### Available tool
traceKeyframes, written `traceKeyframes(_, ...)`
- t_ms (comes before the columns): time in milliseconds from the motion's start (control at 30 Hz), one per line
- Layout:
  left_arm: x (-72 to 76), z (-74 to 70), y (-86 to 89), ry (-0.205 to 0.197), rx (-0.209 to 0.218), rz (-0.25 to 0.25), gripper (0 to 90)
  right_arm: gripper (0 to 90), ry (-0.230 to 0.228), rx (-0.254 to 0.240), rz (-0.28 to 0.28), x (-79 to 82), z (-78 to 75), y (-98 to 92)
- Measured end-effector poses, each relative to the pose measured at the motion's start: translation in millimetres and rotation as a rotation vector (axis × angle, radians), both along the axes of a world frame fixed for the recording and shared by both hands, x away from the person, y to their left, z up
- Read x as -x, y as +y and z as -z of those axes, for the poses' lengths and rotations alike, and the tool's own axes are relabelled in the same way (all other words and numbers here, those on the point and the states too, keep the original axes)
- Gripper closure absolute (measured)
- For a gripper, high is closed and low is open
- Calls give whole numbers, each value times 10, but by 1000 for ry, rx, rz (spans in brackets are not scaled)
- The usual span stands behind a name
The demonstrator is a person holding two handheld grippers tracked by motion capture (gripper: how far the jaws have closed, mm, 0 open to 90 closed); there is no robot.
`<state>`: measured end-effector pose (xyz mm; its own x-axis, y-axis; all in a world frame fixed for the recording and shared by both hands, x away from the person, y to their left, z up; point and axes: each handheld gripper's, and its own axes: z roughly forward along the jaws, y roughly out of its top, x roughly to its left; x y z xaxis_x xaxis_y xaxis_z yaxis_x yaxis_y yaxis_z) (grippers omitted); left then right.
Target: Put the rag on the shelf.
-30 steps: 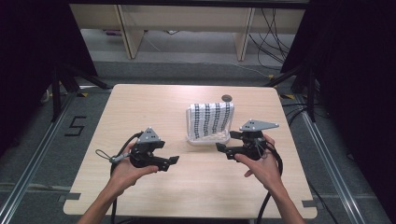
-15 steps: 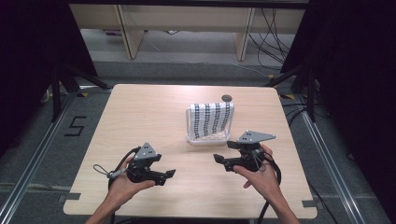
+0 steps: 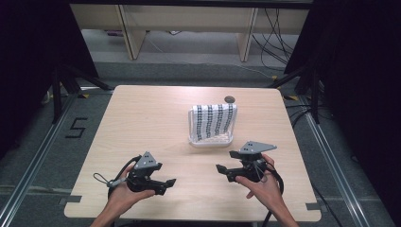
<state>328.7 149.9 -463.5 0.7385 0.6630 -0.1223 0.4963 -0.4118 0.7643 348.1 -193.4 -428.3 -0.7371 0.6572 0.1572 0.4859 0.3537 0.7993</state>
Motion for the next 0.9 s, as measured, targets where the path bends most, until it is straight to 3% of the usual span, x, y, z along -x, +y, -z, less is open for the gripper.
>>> traceKeyframes(33, 5, 16, 3, 6, 3, -2, 208, 265, 19, 3, 14, 26, 9, -5)
traceKeyframes(67, 11, 27, 12, 7, -2, 0, 208, 265, -4, 8, 4, 20, 40, -18)
traceKeyframes(100, 23, 39, 18, 10, -4, -4, 208, 265, 26, -2, 10, 55, 53, -18)
traceKeyframes(133, 29, 54, 24, 7, -2, -3, 209, 265, 9, -1, 4, 53, 83, -35)
traceKeyframes(300, 98, 118, 68, 3, -16, -14, 208, 265, 40, -11, 13, 147, 182, -89)
traceKeyframes(500, 192, 152, 151, -12, -39, -28, 208, 256, 36, -2, -7, 193, 232, -94)
traceKeyframes(533, 212, 163, 150, -12, -25, -35, 208, 255, 70, -13, 4, 228, 236, -81)
traceKeyframes(600, 237, 186, 153, -12, -30, -39, 209, 242, 38, 11, -5, 255, 250, -100)
traceKeyframes(800, 321, 247, 143, -10, -65, -28, 208, 180, 49, 8, -12, 357, 306, -122)
traceKeyframes(833, 333, 258, 137, -9, -69, -22, 208, 170, 31, 4, -31, 350, 332, -135)
traceKeyframes(900, 354, 266, 131, -9, -70, -17, 208, 167, 40, 23, -42, 373, 364, -150)
